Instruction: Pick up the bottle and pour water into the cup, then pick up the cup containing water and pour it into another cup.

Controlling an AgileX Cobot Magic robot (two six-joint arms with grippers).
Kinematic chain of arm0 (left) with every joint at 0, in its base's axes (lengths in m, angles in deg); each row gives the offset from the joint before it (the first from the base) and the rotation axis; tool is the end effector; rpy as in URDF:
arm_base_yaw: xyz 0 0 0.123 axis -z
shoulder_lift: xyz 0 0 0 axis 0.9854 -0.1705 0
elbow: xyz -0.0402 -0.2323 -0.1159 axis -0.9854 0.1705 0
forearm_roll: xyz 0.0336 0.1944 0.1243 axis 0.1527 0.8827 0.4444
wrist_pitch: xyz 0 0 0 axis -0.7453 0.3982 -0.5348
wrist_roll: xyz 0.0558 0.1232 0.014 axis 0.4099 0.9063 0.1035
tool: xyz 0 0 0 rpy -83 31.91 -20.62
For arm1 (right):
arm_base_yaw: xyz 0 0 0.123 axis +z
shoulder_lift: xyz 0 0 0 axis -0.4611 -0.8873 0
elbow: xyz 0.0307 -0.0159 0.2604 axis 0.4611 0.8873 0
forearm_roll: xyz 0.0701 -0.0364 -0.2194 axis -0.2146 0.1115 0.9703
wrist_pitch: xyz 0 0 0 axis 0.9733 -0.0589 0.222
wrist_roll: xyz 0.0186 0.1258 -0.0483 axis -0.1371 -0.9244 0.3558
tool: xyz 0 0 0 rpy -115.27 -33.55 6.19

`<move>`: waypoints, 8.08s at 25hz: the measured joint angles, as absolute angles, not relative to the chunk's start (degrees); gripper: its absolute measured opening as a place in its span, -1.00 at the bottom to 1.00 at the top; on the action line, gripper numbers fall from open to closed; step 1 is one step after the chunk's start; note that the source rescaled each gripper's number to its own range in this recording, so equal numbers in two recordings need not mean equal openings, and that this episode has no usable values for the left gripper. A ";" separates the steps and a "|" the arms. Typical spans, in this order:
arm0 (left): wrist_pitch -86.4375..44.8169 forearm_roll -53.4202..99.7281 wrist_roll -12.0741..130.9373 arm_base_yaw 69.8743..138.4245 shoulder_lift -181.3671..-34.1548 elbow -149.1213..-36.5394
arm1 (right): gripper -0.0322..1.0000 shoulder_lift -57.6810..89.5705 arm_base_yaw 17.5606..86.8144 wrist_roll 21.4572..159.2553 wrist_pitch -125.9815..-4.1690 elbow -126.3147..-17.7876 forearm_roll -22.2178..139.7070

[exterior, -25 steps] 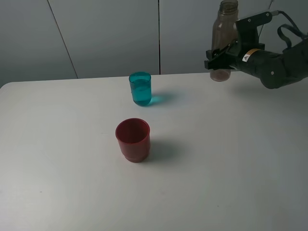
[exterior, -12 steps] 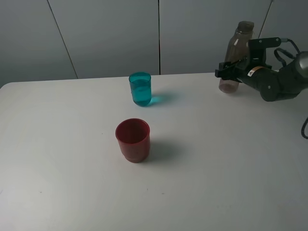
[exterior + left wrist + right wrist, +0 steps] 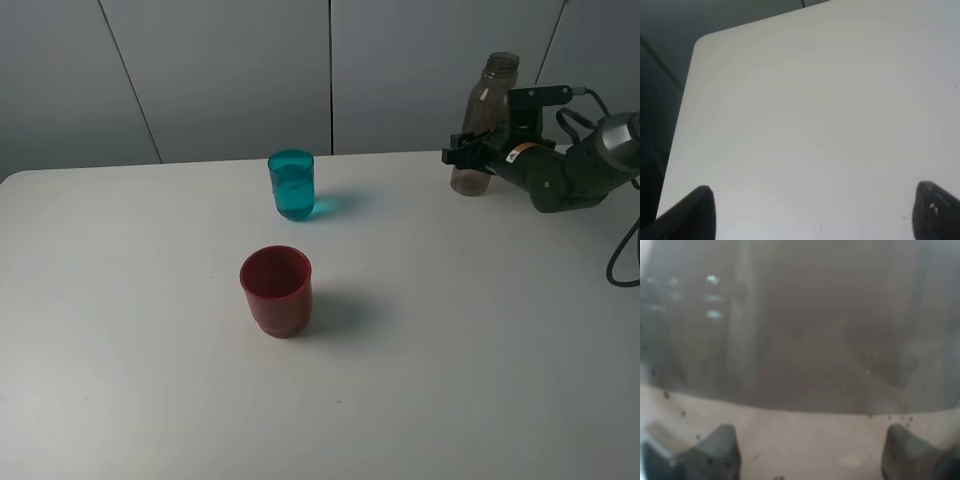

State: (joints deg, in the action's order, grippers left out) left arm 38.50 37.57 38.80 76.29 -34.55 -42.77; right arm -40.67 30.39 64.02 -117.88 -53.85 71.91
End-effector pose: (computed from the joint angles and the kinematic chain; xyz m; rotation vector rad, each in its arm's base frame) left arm 0.0367 0.0045 0.2473 0.1712 2.0690 0.2048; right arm 0.4499 0.0317 0.0574 -0.0975 1.9056 0.0909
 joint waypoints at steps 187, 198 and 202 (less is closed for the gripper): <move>38.50 37.57 38.80 76.29 -34.55 -42.77 | -0.74 -56.28 56.48 53.87 -120.40 -73.33 89.81; 38.50 37.57 38.80 76.29 -34.55 -42.77 | -0.87 -56.28 56.48 53.96 -120.40 -73.33 89.81; 38.50 37.57 38.80 76.29 -34.55 -42.77 | -0.87 -56.17 56.48 53.96 -119.87 -73.33 90.03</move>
State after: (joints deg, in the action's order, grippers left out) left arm 38.50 37.57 38.80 76.29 -34.55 -42.77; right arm -56.17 56.48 53.96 -119.87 -73.33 90.03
